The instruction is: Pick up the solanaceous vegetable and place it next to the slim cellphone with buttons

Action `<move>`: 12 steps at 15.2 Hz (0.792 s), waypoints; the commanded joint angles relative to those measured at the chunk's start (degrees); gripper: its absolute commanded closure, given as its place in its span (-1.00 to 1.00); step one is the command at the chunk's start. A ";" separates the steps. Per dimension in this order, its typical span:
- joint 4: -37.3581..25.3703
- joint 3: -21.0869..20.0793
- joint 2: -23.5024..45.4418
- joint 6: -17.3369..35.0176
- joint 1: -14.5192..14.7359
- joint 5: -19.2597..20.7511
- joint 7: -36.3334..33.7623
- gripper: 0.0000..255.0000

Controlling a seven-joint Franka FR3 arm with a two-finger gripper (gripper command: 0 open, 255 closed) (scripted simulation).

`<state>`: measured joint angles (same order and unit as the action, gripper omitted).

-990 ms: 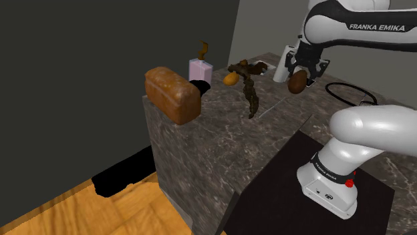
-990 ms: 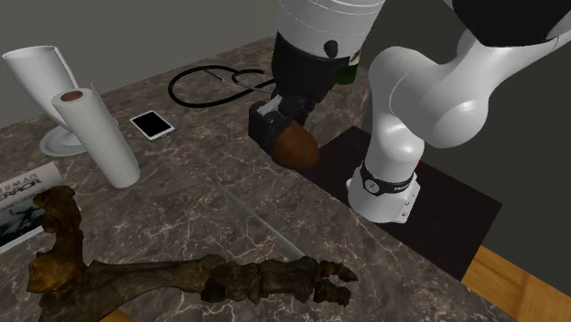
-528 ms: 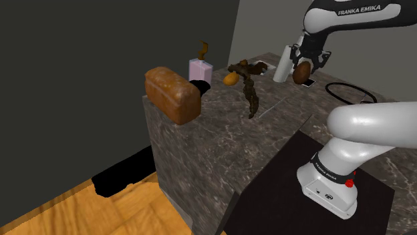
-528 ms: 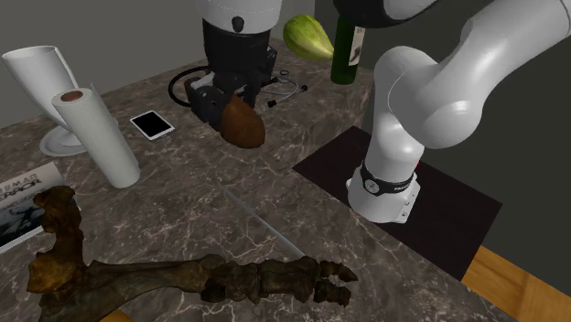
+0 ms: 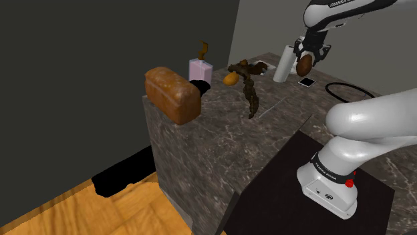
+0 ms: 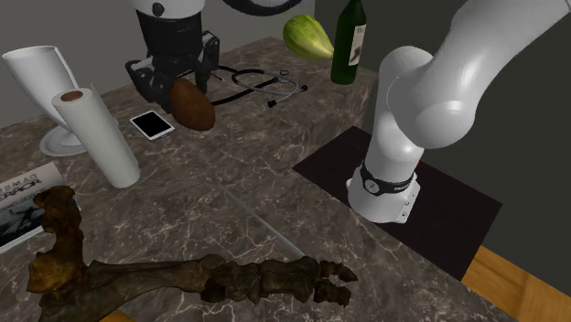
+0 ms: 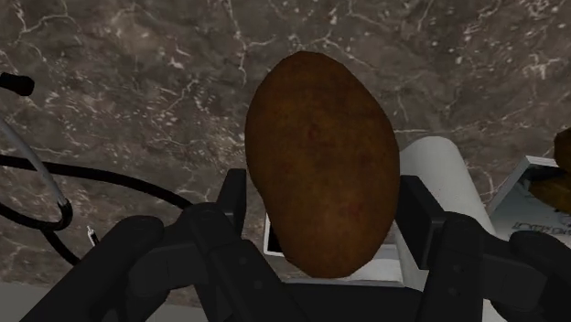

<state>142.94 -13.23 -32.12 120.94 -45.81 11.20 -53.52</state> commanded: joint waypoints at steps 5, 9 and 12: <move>-9.13 2.57 12.17 3.85 -3.92 3.44 3.13 1.00; -16.67 3.89 20.16 4.71 -5.69 4.98 5.04 1.00; -17.01 4.09 21.99 6.21 -6.02 5.58 4.85 1.00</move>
<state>126.01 -9.24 -10.63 126.69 -51.70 16.61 -48.69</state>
